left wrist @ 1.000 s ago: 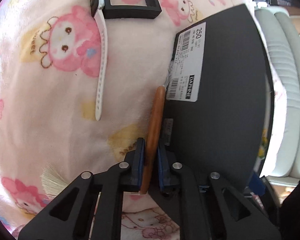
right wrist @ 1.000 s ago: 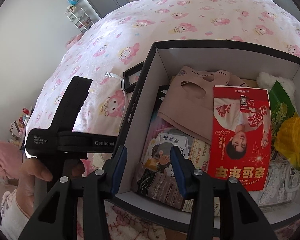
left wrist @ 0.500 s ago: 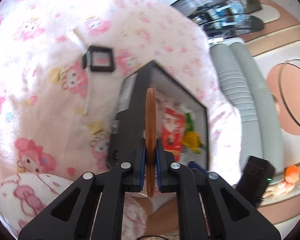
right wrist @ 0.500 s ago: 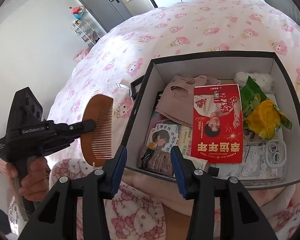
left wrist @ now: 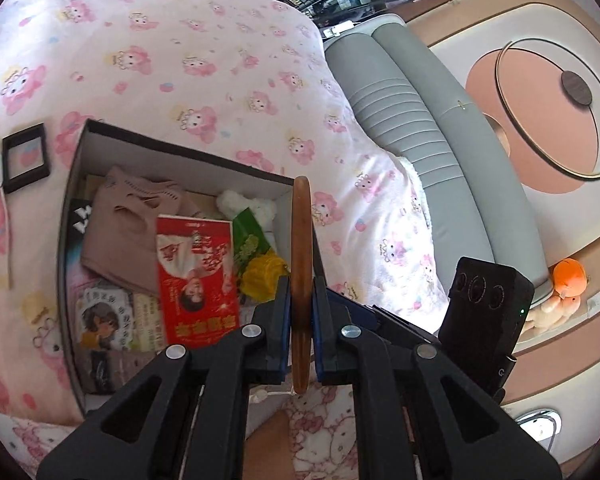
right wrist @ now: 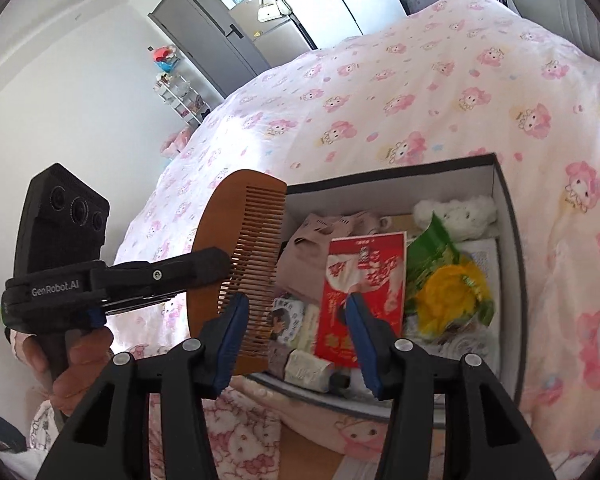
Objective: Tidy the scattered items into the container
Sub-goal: 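Lift the wooden comb and carry it toward the black box, then lower the comb into the box beside the red packet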
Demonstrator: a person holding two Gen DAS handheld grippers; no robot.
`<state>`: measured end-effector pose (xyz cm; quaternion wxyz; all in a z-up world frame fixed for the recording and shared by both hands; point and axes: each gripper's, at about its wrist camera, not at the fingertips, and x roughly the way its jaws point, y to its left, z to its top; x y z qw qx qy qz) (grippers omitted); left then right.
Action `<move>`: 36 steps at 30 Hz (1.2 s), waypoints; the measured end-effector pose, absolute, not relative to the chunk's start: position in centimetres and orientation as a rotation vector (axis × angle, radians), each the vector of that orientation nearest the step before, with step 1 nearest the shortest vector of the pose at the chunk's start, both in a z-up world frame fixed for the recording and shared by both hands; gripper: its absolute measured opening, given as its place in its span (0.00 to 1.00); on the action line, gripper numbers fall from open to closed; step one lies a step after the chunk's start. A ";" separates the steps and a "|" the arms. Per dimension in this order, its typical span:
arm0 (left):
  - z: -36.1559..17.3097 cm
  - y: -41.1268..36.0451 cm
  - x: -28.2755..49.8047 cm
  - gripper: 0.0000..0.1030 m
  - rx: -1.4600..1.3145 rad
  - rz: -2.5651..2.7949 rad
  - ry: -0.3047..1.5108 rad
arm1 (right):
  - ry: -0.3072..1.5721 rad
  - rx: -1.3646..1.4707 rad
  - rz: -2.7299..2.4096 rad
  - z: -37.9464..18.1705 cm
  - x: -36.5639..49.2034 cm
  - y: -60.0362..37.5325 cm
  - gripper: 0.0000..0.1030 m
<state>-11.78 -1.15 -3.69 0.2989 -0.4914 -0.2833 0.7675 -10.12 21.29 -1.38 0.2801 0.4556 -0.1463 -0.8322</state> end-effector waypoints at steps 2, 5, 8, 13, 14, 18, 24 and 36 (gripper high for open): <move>-3.8 0.0 -12.6 0.07 -1.305 2.050 -0.728 | -0.400 1.206 -2.232 -1.5 -11.2 22.2 0.45; -4.9 1.1 -13.9 0.07 -1.317 2.020 -0.744 | -0.467 1.178 -2.228 -2.5 -12.3 23.8 0.45; -5.5 2.0 -15.3 0.07 -1.327 2.009 -0.748 | -0.584 1.144 -2.196 -4.0 -12.7 25.4 0.45; -3.4 3.8 -17.3 0.07 -1.282 2.034 -0.667 | -0.655 1.098 -2.214 -3.6 -14.0 26.8 0.45; -3.0 3.9 -17.3 0.07 -1.267 2.032 -0.662 | -0.656 1.082 -2.224 -3.1 -14.3 27.0 0.45; -4.1 3.7 -16.7 0.07 -1.270 2.012 -0.667 | -0.677 1.071 -2.230 -3.2 -14.7 27.5 0.45; -12.1 2.6 -16.0 0.07 -1.508 1.943 -0.705 | -0.625 1.309 -2.196 -7.4 -14.7 26.1 0.45; -12.9 1.7 -14.0 0.24 -1.630 2.200 -0.460 | -0.434 1.440 -2.319 -9.5 -14.4 24.6 0.45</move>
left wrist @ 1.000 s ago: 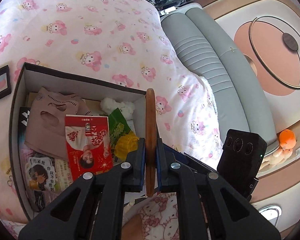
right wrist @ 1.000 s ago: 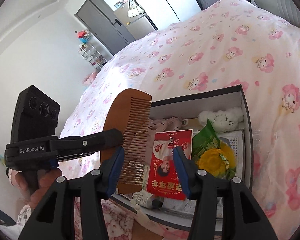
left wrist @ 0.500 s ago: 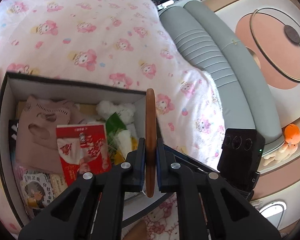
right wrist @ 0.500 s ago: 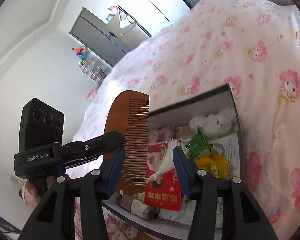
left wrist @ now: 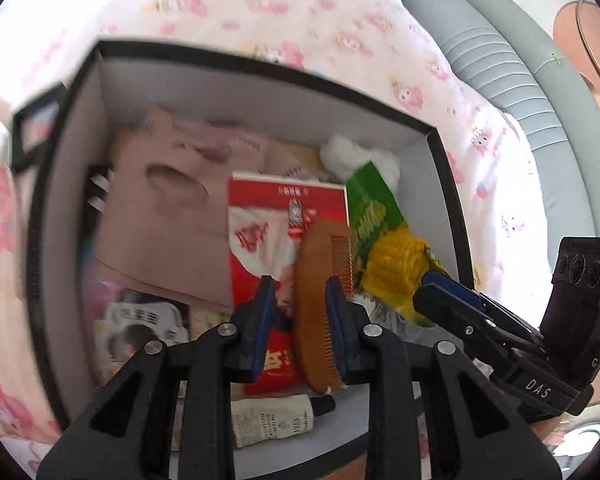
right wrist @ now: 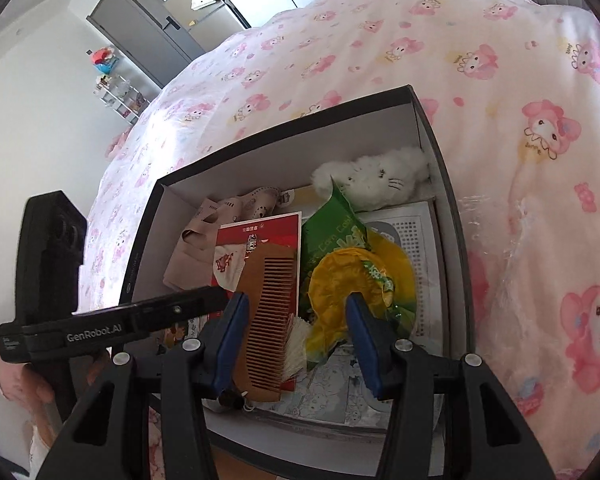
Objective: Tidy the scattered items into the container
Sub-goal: 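Lower the comb into the box beside the red packet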
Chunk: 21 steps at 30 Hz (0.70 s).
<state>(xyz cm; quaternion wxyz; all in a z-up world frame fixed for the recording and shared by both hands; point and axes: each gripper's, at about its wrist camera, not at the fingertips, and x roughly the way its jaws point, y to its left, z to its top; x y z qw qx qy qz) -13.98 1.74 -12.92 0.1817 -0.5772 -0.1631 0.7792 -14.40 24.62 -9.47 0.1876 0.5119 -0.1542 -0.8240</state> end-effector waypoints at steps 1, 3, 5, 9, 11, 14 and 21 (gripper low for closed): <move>-12.8 1.9 -13.8 0.24 -1.627 2.209 -0.438 | -0.414 1.439 -2.331 -9.3 -14.3 24.4 0.45; -13.2 2.4 -13.8 0.24 -1.641 2.200 -0.402 | -0.342 1.434 -2.356 -9.1 -14.1 23.9 0.45; -14.1 3.1 -14.0 0.23 -1.677 2.181 -0.389 | -0.297 1.431 -2.338 -9.2 -14.0 23.1 0.45; -15.5 4.2 -13.0 0.21 -1.703 2.088 -0.419 | -0.286 1.459 -2.264 -9.8 -13.3 22.4 0.45; -15.3 4.2 -12.4 0.21 -1.685 2.075 -0.427 | -0.246 1.463 -2.284 -9.9 -13.0 22.2 0.45; -14.8 3.1 -12.2 0.21 -1.666 2.135 -0.448 | -0.188 1.475 -2.332 -10.0 -12.9 22.1 0.45; -13.0 2.6 -10.4 0.21 -1.607 2.145 -0.439 | -0.133 1.427 -2.437 -8.9 -11.8 22.2 0.45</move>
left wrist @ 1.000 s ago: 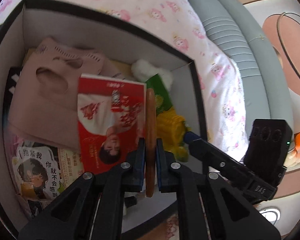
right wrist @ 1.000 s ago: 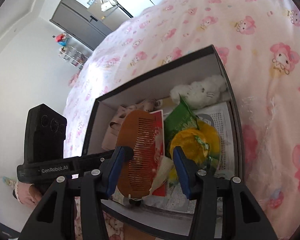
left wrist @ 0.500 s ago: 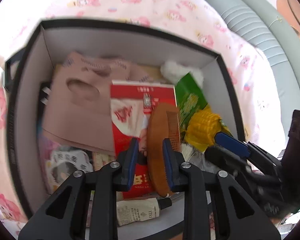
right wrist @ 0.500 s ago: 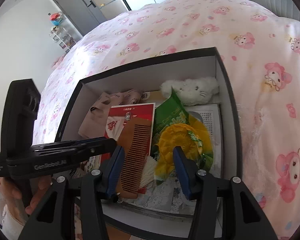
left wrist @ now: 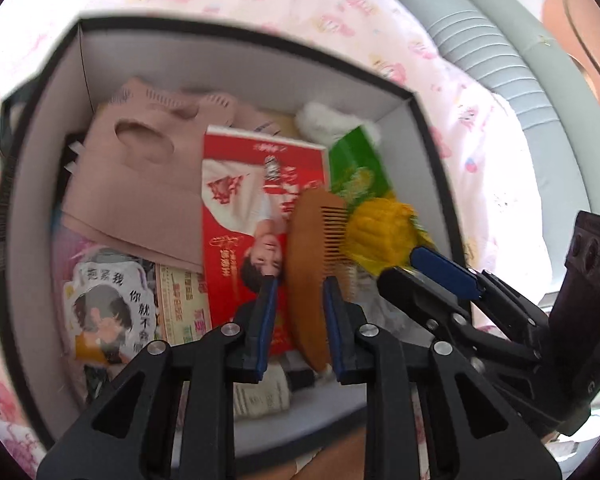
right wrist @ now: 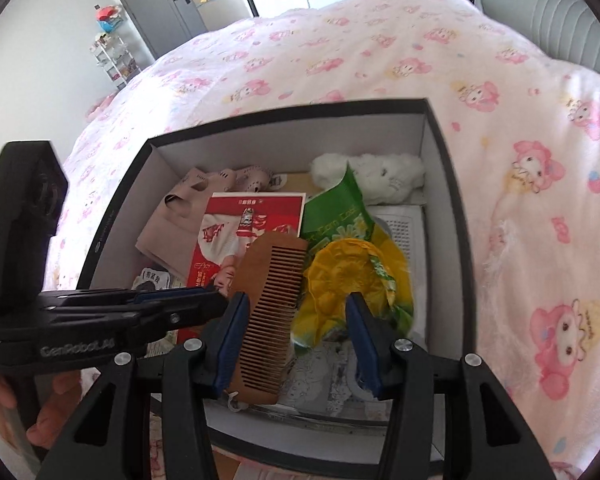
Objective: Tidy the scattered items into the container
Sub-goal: 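Lower the comb into the box beside the red packet, then open the left gripper to release the comb and withdraw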
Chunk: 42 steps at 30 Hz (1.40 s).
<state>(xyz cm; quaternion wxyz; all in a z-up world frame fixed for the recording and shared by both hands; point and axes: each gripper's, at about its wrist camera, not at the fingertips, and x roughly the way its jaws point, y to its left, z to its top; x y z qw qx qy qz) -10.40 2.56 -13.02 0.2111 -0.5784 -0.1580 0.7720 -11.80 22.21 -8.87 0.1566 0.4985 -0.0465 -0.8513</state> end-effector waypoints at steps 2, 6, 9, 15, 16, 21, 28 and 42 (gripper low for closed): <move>-11.3 2.4 -9.0 0.24 -1.546 2.185 -0.406 | -0.161 1.395 -2.459 -8.0 -10.6 22.3 0.45; -8.1 2.2 -6.3 0.23 -1.468 2.275 -0.310 | -0.167 1.334 -2.497 -5.9 -8.2 21.6 0.45; -6.3 0.6 -5.6 0.23 -1.425 2.285 -0.327 | -0.151 1.285 -2.514 -4.1 -6.6 20.9 0.45; -5.2 0.0 -3.8 0.23 -1.384 2.332 -0.331 | -0.150 1.240 -2.492 -2.4 -4.5 18.7 0.45; -5.0 -0.8 -3.4 0.23 -1.383 2.333 -0.338 | -0.139 1.243 -2.485 -2.3 -4.3 18.1 0.45; -4.1 -5.2 -1.8 0.27 -1.373 2.385 -0.396 | -0.112 1.235 -2.431 -2.4 -4.1 14.4 0.45; -6.2 -13.9 -3.8 0.38 -1.473 2.526 -0.600 | -0.110 1.228 -2.342 -2.6 -6.1 8.1 0.45; -13.3 -25.2 -11.2 0.42 -1.747 2.595 -1.043 | -0.004 1.353 -2.181 -5.6 -12.4 -5.1 0.44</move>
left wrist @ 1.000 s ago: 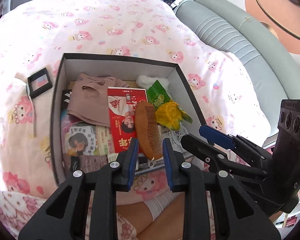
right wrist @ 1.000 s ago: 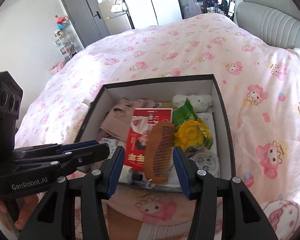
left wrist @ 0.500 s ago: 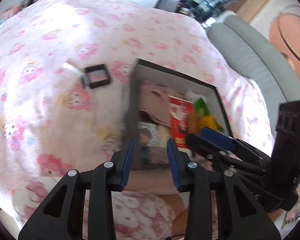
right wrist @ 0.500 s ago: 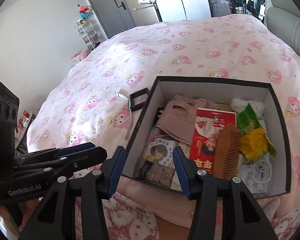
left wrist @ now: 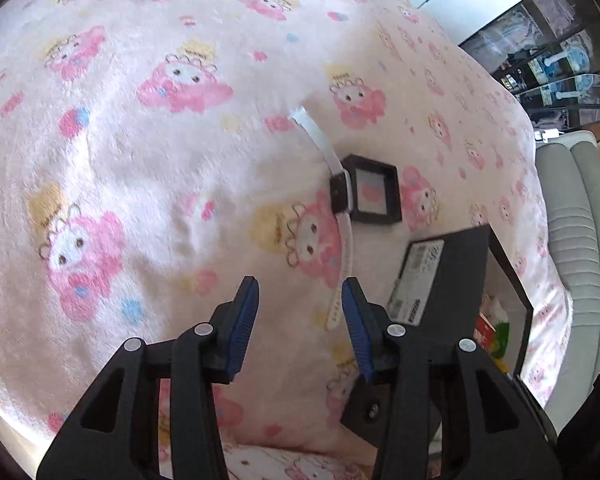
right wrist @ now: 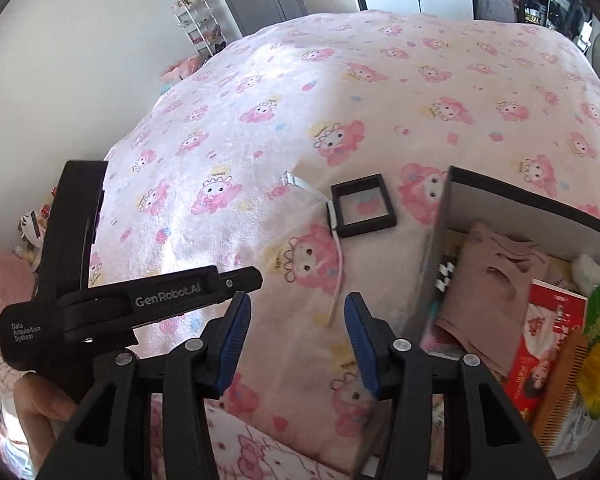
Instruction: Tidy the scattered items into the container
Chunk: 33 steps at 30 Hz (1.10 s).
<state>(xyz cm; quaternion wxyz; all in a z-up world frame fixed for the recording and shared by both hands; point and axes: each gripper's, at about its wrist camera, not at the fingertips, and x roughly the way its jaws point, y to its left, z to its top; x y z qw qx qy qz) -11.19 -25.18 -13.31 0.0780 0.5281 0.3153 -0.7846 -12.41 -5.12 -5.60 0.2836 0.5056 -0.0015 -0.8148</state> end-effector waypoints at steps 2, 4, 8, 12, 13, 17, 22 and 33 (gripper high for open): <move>-13.9 -26.1 -11.2 0.42 1.520 -2.332 0.944 | -0.001 1.386 -2.174 -7.0 -13.1 -6.8 0.44; -14.9 -27.1 -11.0 0.42 1.513 -2.307 1.030 | -0.003 1.437 -2.187 -8.7 -14.0 -7.9 0.44; -15.4 -27.7 -11.4 0.42 1.509 -2.310 1.054 | -0.047 1.572 -2.236 -12.4 -16.5 -8.7 0.44; -16.1 -27.7 -12.1 0.42 1.539 -2.307 1.056 | -0.101 1.711 -2.227 -15.4 -18.4 -8.7 0.44; -16.4 -27.7 -12.3 0.42 1.547 -2.305 1.071 | -0.090 1.730 -2.219 -16.1 -18.7 -9.0 0.44; -16.7 -28.3 -12.3 0.42 1.541 -2.289 1.109 | -0.131 1.819 -2.114 -19.2 -19.5 -9.0 0.33; -16.7 -28.9 -12.0 0.42 1.521 -2.282 1.170 | -0.197 1.676 -2.024 -16.4 -17.7 -9.1 0.03; -12.7 -24.1 -11.3 0.42 1.490 -2.554 0.843 | -0.283 1.382 -2.059 -6.8 -12.1 -1.6 0.02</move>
